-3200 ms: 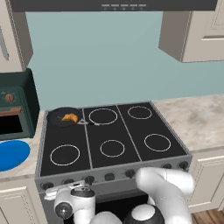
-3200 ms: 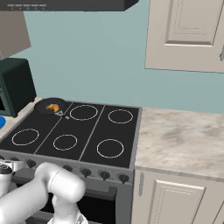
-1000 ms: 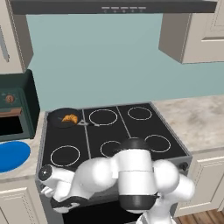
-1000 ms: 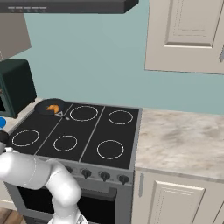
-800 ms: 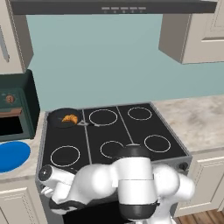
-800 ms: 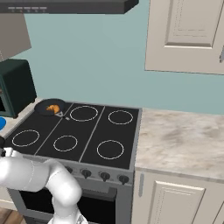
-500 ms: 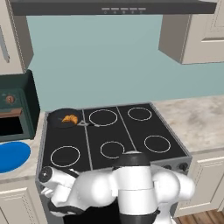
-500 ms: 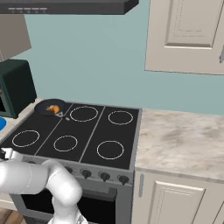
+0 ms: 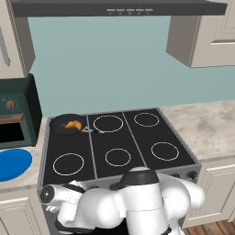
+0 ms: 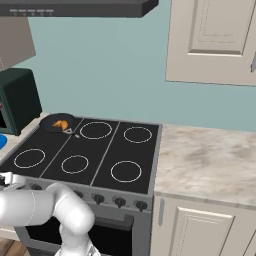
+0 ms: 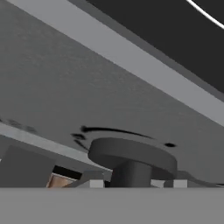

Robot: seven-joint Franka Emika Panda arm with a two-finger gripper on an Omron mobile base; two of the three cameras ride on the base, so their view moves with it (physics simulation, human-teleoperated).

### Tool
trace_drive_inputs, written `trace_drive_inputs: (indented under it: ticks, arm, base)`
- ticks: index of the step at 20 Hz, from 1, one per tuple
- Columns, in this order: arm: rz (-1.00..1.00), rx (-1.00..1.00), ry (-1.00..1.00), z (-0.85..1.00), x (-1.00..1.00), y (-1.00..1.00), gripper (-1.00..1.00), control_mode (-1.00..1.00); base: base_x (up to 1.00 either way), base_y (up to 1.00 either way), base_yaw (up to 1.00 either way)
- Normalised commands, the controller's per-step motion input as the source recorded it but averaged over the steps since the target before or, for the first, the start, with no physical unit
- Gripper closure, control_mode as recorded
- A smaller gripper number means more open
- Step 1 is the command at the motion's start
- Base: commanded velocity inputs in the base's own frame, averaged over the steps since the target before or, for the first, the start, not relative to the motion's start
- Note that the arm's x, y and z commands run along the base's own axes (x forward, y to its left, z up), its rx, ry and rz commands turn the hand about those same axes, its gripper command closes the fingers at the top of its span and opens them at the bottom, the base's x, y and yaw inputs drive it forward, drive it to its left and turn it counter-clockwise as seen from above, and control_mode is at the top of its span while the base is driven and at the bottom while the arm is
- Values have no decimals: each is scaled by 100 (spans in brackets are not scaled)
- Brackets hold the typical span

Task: Pick the croissant and place it on the pan. Then turn on the stove to warm the croissant.

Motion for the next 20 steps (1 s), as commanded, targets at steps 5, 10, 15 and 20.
trace_drive_inputs:
  ticks: [5,10,15,20]
  arm:
    - [38,-100,37,-19,-2,5,100,-100]
    - [45,-100,47,-31,0,0,100,-100]
    - [47,-100,37,-42,0,0,100,-100]
    - [48,-100,31,-47,0,0,100,-100]
  base:
    - [0,0,0]
    - [0,0,0]
    - [0,0,0]
    - [0,0,0]
